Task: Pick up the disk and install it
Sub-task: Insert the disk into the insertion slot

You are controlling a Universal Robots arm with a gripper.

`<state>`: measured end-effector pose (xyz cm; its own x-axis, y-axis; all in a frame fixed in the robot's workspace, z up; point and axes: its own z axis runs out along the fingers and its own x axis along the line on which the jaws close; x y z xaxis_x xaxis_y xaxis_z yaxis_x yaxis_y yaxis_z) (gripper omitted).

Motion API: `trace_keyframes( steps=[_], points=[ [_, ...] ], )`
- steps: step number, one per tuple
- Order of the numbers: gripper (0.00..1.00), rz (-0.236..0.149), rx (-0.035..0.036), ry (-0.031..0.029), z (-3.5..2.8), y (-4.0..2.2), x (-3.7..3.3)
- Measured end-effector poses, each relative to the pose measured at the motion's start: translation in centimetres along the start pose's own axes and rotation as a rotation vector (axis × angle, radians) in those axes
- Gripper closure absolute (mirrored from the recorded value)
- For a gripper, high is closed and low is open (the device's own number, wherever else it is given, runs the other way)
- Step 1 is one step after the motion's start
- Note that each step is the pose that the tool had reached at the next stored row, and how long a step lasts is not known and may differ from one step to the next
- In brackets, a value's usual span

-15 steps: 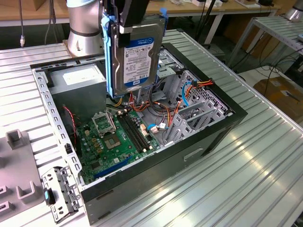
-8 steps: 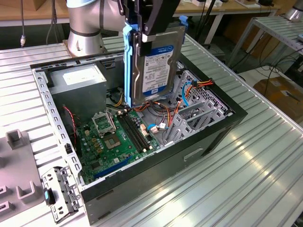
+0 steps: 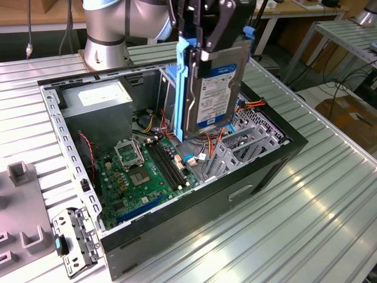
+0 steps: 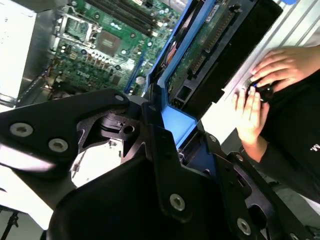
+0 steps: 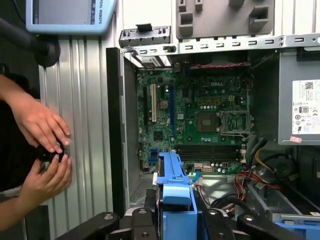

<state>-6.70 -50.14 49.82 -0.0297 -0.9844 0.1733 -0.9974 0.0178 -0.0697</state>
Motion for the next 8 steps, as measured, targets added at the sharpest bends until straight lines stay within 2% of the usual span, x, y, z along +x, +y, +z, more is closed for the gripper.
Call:
trace_keyframes(
  steps=[3,4,5,6,7,8],
  points=[
    [0.63,0.0,-0.0002,-0.0005,0.45,-1.54,0.95],
    [0.63,0.0,-0.0008,-0.0056,0.52,-2.0,1.18],
    [0.63,0.001,-0.0013,-0.016,0.56,-2.23,1.32],
    [0.63,0.002,-0.0019,-0.0302,0.59,-2.37,1.45],
    [0.63,0.003,-0.0024,-0.0474,0.62,-2.44,1.54],
    [0.63,0.004,-0.0033,-0.074,0.65,-2.54,1.66]
  ],
)
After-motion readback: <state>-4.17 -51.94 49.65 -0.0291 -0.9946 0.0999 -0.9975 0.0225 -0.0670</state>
